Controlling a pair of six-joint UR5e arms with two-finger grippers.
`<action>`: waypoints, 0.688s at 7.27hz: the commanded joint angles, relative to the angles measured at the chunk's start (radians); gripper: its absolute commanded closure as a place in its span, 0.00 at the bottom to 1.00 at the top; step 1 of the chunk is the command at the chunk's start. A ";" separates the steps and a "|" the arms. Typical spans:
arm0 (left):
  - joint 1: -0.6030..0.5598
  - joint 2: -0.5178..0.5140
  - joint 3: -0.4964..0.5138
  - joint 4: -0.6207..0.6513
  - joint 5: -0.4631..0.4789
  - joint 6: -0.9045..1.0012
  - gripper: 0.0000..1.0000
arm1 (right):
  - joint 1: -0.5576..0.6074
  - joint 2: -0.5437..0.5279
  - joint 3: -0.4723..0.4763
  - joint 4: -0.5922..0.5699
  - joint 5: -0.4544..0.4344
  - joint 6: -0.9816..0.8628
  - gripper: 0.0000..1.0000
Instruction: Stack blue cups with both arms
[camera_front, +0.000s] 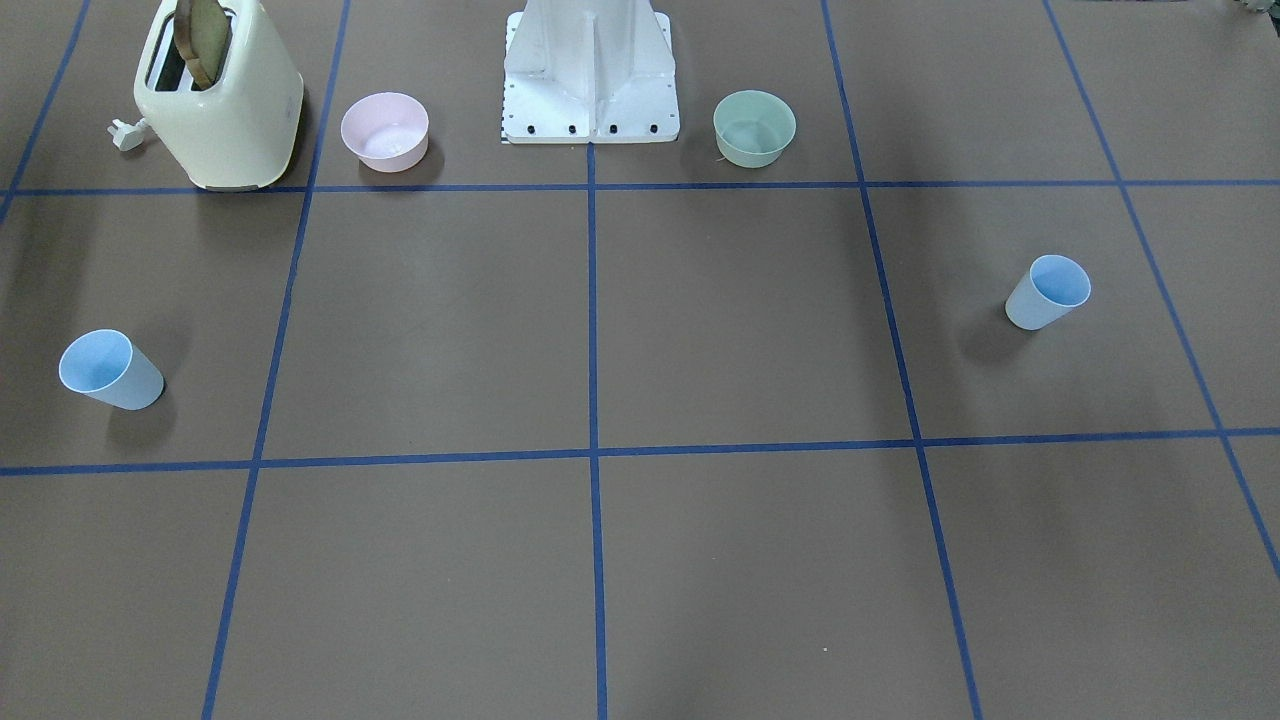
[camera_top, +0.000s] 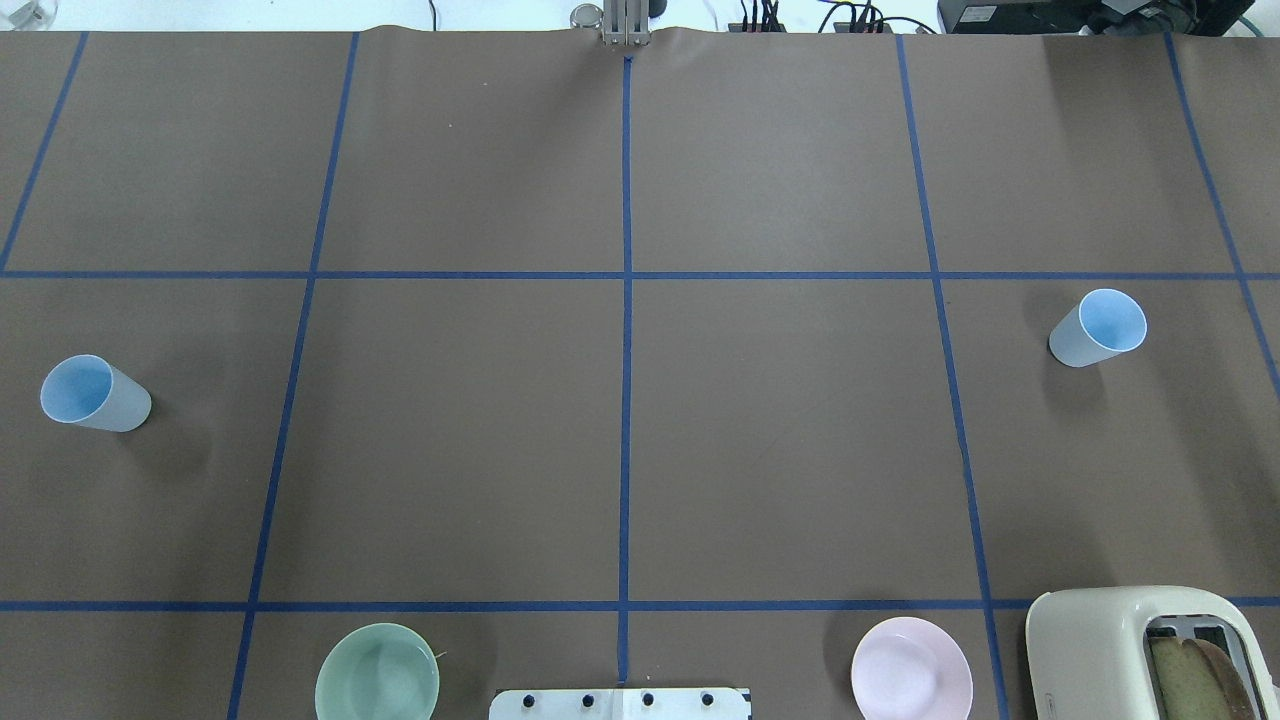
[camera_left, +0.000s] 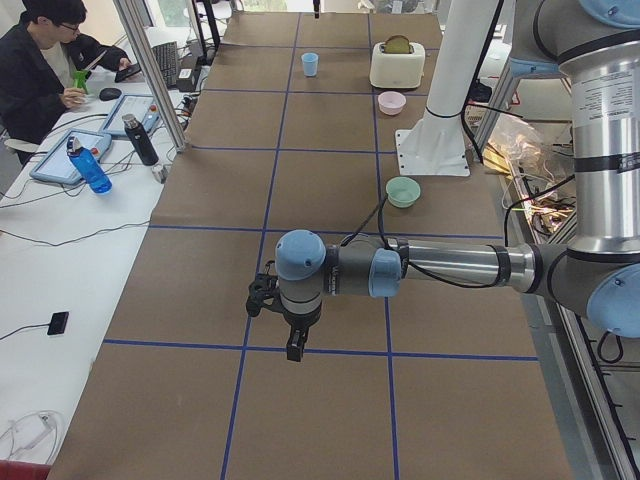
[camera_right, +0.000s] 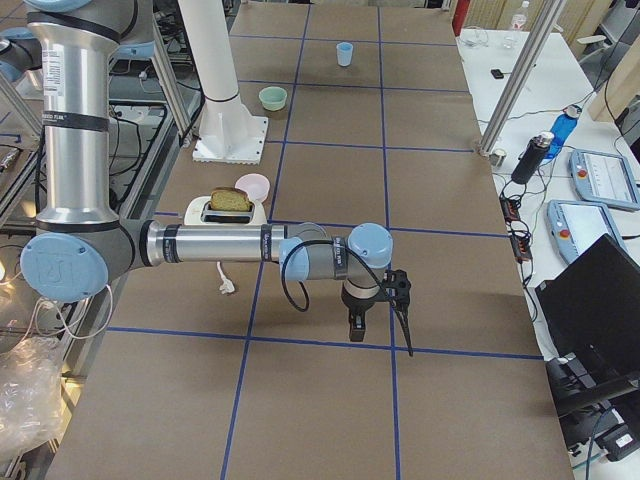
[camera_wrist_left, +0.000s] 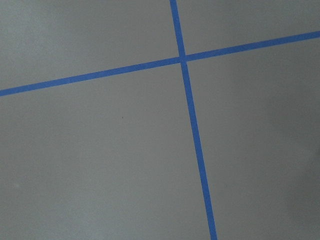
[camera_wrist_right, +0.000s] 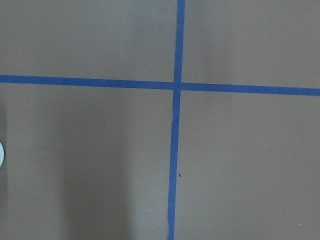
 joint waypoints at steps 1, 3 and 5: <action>-0.001 0.000 -0.001 -0.001 -0.002 0.001 0.02 | 0.001 0.000 0.001 0.000 0.000 0.000 0.00; -0.001 0.000 -0.011 0.000 -0.003 0.000 0.02 | 0.001 0.000 0.000 0.000 0.000 0.000 0.00; -0.001 -0.002 -0.012 0.000 -0.002 0.000 0.02 | 0.001 0.000 0.000 0.000 0.000 0.000 0.00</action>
